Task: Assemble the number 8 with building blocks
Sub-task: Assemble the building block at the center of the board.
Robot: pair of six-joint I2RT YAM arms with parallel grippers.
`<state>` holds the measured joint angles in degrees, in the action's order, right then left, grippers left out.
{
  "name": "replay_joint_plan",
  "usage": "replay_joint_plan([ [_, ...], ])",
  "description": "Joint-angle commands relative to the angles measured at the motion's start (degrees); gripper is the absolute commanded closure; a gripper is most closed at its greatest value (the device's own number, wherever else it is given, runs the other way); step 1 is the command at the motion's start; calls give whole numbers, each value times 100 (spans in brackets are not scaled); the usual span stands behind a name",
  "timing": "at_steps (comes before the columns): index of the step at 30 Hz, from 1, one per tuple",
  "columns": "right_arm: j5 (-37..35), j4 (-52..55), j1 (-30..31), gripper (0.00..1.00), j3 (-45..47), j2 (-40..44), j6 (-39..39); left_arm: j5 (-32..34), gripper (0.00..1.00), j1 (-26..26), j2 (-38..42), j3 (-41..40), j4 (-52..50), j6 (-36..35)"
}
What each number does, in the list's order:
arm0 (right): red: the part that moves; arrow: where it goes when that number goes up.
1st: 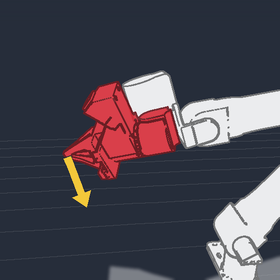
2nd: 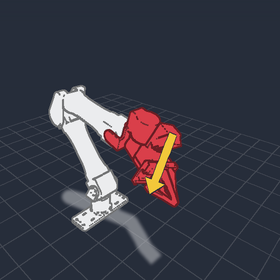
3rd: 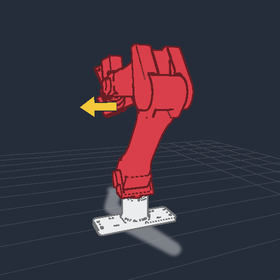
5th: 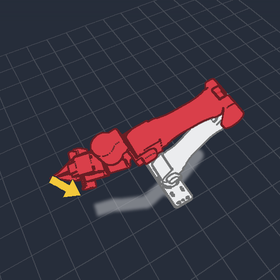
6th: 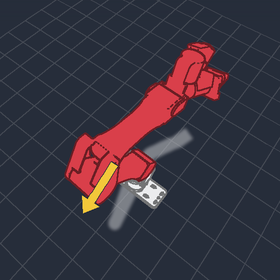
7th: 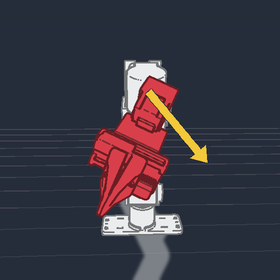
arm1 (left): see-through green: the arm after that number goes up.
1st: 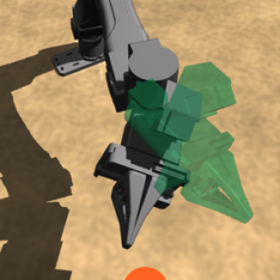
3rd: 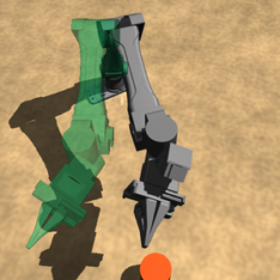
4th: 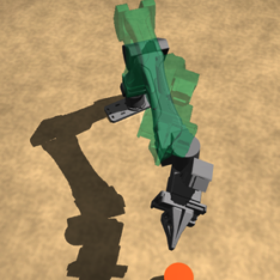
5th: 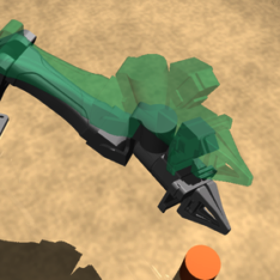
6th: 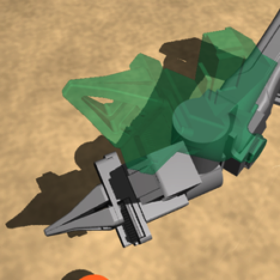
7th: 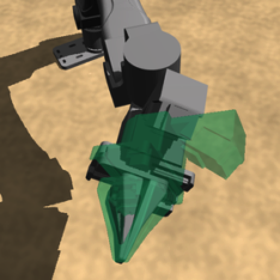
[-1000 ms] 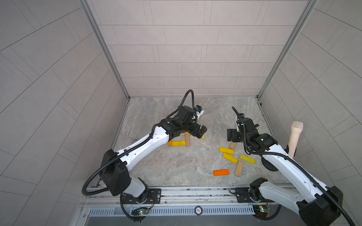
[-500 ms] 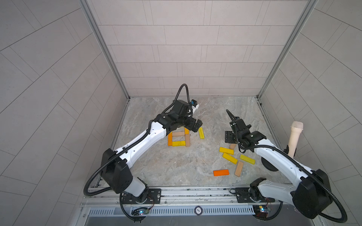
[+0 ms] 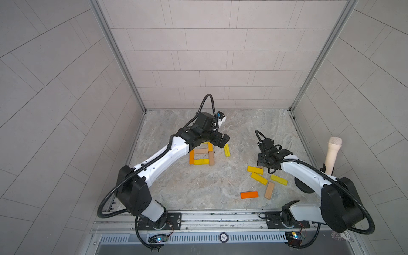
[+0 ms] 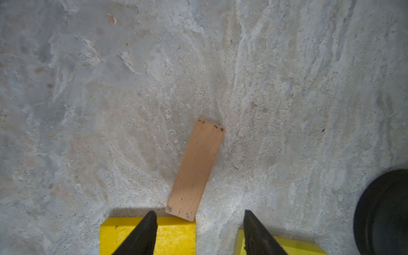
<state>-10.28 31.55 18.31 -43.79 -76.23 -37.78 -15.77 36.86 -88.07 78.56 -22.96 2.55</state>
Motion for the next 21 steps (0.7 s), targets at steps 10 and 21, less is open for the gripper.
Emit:
replay_joint_plan([
  [10,100,-588,-115,44,21,-774,-245,-38,0,-30,78,-245,204,51],
  [21,304,-1032,-170,52,31,-1247,-148,5,0,-30,45,-210,155,46],
])
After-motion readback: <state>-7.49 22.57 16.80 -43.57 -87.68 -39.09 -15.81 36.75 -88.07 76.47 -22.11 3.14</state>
